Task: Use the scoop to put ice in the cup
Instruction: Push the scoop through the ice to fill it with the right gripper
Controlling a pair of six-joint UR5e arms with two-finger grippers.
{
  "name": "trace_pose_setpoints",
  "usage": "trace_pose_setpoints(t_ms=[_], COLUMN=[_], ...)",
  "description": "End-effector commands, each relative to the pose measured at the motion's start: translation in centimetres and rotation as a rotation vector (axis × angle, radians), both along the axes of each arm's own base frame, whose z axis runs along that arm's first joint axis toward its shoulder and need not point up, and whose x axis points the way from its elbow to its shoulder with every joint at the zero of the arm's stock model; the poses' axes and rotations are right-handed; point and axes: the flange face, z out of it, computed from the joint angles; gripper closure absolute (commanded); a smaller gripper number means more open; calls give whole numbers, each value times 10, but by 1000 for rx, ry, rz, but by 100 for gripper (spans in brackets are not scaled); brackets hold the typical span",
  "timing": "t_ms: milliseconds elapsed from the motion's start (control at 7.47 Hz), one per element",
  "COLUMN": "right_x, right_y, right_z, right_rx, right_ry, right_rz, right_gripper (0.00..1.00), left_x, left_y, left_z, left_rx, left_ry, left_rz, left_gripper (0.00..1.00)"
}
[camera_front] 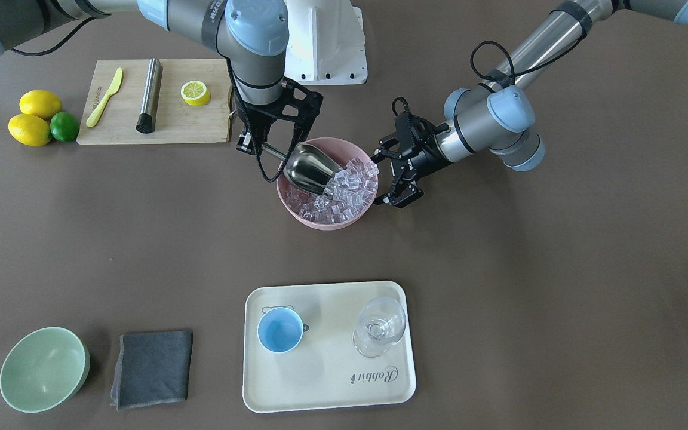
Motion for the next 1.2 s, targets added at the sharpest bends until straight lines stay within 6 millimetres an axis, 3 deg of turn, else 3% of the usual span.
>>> trace_pose_setpoints(t_ms=[0, 669, 1070], right_x=[6, 21, 35], right_y=[4, 14, 22], right_z=[7, 35, 30], right_rx=[40, 106, 133], right_ry=[-66, -188, -232], right_rz=[-3, -3, -6], right_gripper=[100, 100, 100], left_x=[-2, -8, -10], left_y=[0, -4, -5], left_z=[1, 1, -1], left_rx=[0, 1, 6], left_ry=[-1, 0, 4], left_rz=[11, 14, 11], left_gripper=[2, 2, 2])
